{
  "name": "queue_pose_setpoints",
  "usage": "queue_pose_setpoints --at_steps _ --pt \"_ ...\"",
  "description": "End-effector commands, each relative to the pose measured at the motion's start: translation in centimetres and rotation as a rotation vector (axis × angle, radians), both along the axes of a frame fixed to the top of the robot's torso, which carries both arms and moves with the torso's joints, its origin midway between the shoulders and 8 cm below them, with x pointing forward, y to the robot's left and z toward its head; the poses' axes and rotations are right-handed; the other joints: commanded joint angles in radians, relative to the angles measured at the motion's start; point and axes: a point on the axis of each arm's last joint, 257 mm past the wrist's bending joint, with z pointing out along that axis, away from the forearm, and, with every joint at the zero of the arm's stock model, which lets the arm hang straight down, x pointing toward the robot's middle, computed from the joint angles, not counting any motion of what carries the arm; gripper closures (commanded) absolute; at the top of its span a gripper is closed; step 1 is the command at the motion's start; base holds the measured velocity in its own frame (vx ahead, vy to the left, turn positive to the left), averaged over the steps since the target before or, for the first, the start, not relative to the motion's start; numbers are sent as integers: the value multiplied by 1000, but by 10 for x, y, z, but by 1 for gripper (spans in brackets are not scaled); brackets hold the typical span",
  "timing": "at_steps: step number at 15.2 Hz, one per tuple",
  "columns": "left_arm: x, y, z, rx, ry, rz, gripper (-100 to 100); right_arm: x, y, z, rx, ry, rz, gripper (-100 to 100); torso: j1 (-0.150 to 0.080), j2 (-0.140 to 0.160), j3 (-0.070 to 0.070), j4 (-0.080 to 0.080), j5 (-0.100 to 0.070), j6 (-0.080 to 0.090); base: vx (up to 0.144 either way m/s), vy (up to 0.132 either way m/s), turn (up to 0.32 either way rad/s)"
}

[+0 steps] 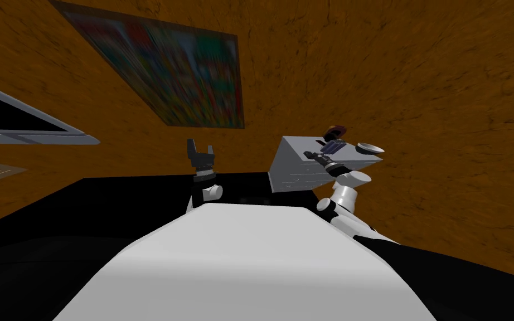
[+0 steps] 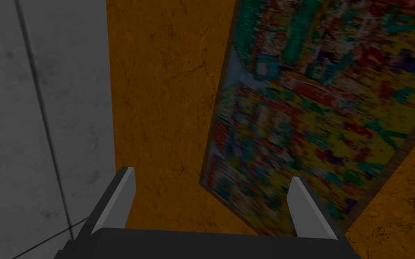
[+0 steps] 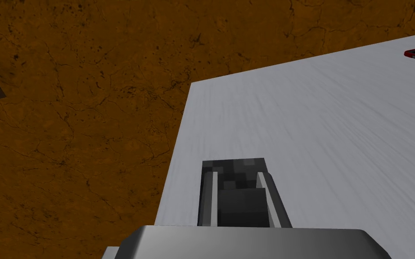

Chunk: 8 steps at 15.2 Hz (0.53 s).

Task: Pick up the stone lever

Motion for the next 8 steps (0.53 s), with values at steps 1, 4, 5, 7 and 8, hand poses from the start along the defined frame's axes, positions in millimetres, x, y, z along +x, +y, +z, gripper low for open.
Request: queue_pose_setpoints --at_steps 1,4,5,7,8 --pt "0 0 0 0 0 0 0 4 8 8 -6 -12 8 100 0 0 0 0 0 0 -12 -42 -11" --pt "0 0 0 0 0 0 0 8 29 10 6 -24 25 100 0 0 0 0 0 0 -14 -60 -38" --pt "0 0 0 0 0 0 0 11 49 -1 46 -16 39 100 0 0 0 0 0 -1 -15 -67 -55" --pt "0 0 0 0 0 0 0 11 51 13 22 -40 45 100 -1 1 0 0 -1 -1 -17 -62 -36" --pt "0 0 0 0 0 0 0 10 46 7 27 -27 40 100 -1 1 1 1 0 -1 -6 -25 5"
